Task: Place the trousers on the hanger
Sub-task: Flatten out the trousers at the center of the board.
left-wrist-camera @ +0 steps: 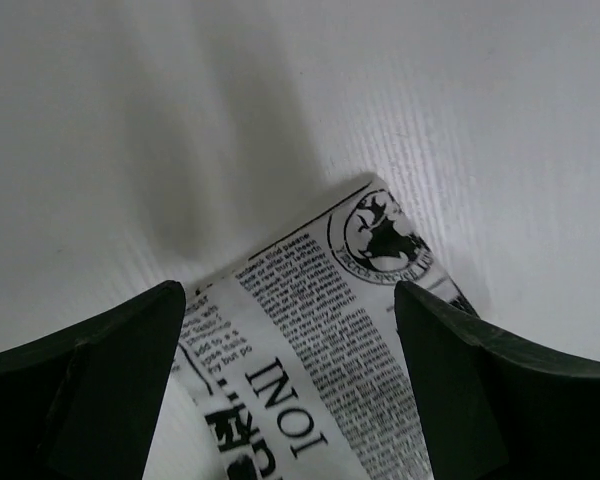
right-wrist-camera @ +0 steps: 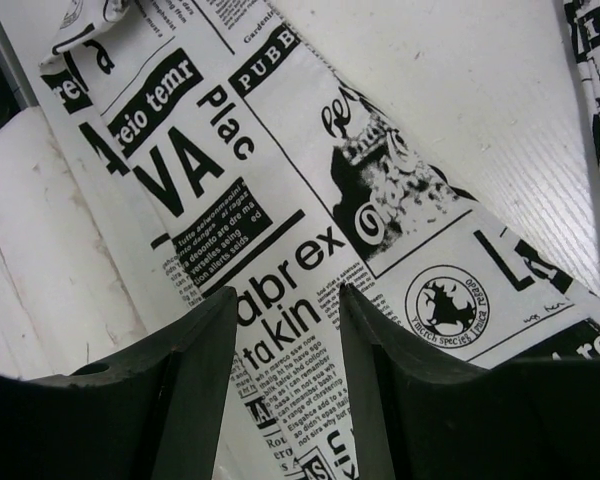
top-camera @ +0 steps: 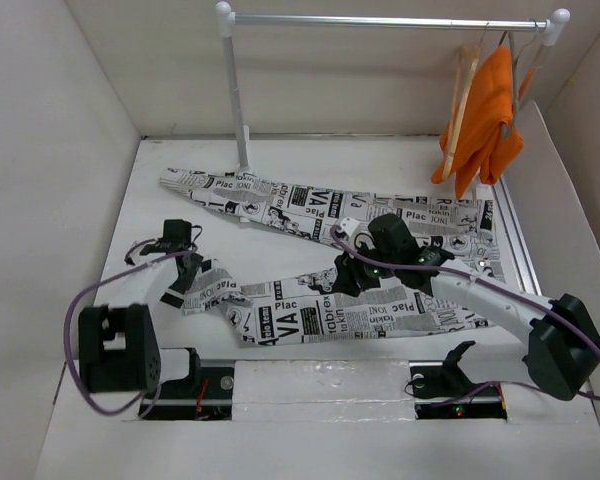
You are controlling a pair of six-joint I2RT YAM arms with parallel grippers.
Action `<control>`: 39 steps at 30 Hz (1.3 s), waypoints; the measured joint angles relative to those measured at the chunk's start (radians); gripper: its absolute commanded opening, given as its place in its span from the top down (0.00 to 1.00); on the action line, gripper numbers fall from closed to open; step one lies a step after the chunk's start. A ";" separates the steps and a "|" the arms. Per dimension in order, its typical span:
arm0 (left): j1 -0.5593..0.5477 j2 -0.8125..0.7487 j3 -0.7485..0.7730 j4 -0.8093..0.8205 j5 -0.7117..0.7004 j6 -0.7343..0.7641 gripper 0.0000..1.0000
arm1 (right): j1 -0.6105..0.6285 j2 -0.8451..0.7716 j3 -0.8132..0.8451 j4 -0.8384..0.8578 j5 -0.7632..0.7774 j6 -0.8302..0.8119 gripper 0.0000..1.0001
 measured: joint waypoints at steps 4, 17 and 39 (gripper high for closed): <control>0.000 0.164 0.017 0.058 0.029 0.063 0.24 | 0.003 0.001 -0.005 0.017 0.008 0.007 0.49; 0.054 0.353 0.180 0.108 -0.075 0.158 1.00 | 0.019 -0.025 -0.011 0.000 0.097 0.033 0.49; 0.200 0.266 0.533 0.056 -0.062 0.378 0.53 | -0.036 -0.159 -0.043 -0.114 0.103 -0.013 0.87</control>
